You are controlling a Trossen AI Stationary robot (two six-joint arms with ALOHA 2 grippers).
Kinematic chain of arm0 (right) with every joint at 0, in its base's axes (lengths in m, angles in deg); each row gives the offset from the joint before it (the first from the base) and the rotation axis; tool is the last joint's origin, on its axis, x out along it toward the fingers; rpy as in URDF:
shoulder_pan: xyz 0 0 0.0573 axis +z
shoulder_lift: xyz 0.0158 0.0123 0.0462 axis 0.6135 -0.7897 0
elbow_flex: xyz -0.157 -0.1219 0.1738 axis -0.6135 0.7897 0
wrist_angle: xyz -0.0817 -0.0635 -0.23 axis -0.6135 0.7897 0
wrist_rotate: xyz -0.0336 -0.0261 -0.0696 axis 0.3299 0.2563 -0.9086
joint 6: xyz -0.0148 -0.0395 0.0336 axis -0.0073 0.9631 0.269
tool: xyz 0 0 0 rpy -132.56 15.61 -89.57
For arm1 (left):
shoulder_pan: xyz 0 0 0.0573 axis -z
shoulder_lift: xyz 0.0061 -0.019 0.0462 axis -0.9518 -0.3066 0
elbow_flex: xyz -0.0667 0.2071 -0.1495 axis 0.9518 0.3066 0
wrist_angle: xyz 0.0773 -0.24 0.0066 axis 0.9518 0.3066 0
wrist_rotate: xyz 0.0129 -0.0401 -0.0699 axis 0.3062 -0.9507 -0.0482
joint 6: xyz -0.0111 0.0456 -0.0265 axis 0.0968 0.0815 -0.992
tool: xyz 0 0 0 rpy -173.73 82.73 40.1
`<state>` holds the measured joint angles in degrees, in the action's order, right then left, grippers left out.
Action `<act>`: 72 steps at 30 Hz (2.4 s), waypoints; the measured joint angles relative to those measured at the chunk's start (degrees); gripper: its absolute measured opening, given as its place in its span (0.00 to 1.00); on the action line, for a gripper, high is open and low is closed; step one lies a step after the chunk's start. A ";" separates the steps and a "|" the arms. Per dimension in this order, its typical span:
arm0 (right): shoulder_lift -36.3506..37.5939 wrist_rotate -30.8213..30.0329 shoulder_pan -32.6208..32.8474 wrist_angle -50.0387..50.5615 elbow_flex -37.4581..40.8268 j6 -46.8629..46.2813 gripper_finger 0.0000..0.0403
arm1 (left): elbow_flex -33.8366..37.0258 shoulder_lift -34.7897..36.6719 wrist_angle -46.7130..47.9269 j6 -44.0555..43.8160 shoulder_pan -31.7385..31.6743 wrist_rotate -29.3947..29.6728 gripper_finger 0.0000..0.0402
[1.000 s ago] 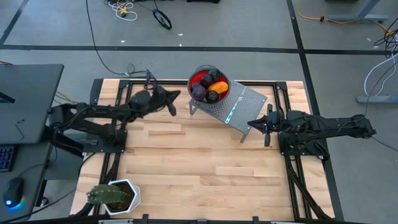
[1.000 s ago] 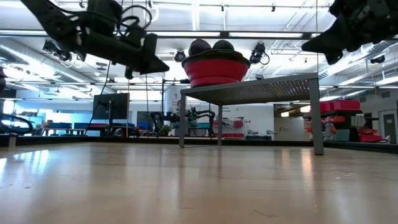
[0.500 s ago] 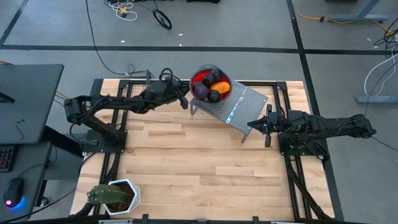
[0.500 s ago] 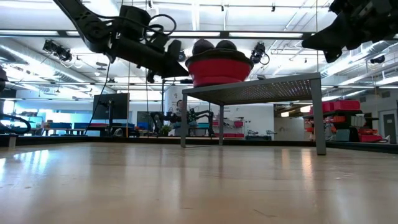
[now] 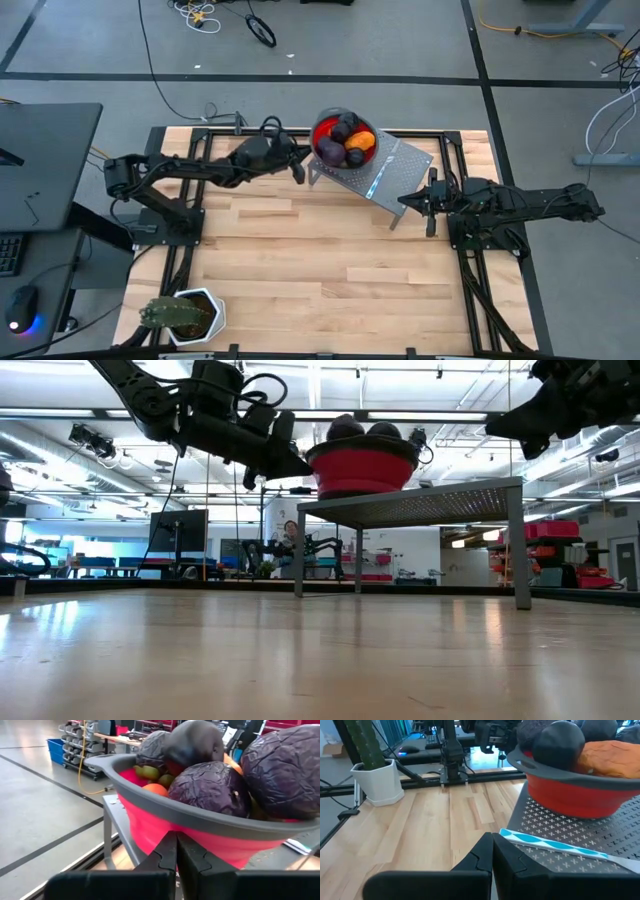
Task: Pick & Place Fruit
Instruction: Adjust the red strainer bowl
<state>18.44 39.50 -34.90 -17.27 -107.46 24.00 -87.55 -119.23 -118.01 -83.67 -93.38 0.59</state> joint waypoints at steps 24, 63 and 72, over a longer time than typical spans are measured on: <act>-12.09 -10.48 -1.78 -21.11 4.15 0.26 0.01 | 0.00 0.00 -1.48 -0.79 3.92 1.01 0.04; -36.71 -11.51 -14.06 -50.70 3.63 -1.24 0.13 | 0.04 0.00 -0.68 0.13 3.93 0.81 0.05; -35.94 -12.66 -14.19 -54.19 3.28 1.88 0.13 | 0.07 -0.01 0.17 0.70 4.01 0.32 0.02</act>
<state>-17.50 26.84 -49.09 -71.46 -104.19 25.88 -87.49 -119.24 -117.84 -82.97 -89.37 0.90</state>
